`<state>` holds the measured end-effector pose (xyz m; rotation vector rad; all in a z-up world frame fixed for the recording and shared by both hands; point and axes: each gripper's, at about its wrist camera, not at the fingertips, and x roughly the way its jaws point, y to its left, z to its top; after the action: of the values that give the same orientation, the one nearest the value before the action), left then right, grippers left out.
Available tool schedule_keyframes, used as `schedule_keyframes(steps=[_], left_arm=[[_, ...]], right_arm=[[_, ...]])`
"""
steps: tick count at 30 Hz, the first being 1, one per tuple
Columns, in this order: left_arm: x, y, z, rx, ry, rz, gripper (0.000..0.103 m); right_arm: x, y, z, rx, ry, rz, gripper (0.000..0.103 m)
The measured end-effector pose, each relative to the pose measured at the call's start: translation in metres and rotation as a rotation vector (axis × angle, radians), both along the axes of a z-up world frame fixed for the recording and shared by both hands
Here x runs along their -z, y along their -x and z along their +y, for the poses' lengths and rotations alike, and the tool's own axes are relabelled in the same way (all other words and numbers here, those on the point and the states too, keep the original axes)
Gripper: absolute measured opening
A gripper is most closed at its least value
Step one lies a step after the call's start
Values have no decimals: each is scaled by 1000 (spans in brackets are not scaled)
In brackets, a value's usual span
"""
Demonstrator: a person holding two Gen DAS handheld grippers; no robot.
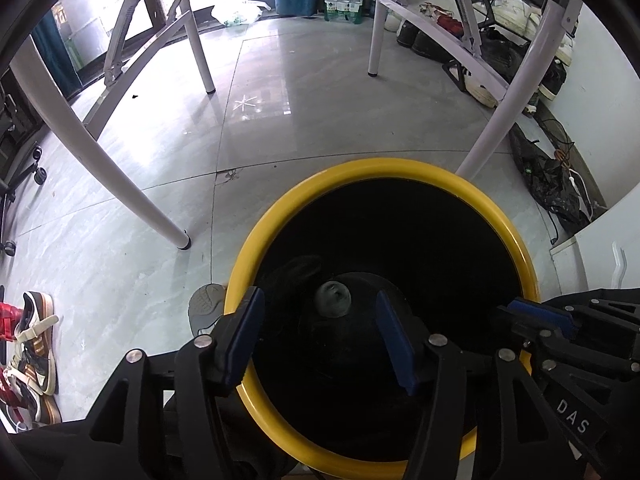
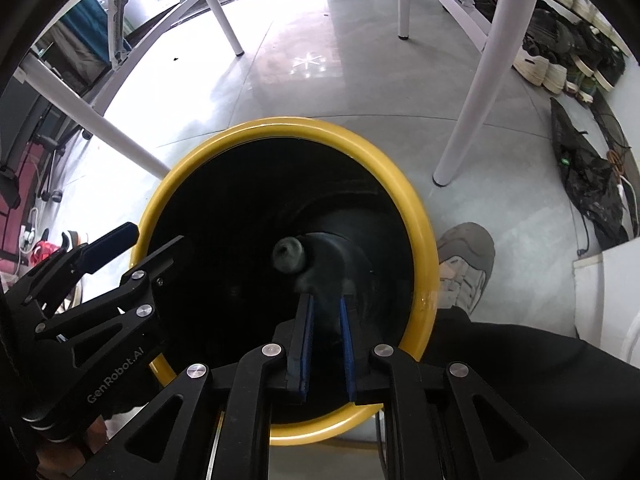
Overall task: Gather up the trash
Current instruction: 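Open both grippers to drop tape roll and foam strip into the bin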
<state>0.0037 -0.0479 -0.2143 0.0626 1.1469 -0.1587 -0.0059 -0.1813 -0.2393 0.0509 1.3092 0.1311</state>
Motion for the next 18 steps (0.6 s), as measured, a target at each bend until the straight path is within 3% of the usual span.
schedule_keyframes(steps=[3, 4, 9, 11, 18], left_arm=[[-2, 1, 0, -9, -2, -12, 65], [-2, 1, 1, -16, -11, -21, 66], [-4, 0, 10, -71, -20, -36, 80], [-6, -1, 13, -91, -12, -48, 82], [-16, 0, 15, -84, -16, -114, 94]], right_arm=[[-1, 0, -2, 16, -8, -4, 39], [-2, 0, -4, 27, -12, -6, 54], [-2, -2, -15, 99, 4, -19, 85], [-3, -2, -17, 116, 15, -29, 103], [-16, -1, -18, 132, 83, -135, 103]])
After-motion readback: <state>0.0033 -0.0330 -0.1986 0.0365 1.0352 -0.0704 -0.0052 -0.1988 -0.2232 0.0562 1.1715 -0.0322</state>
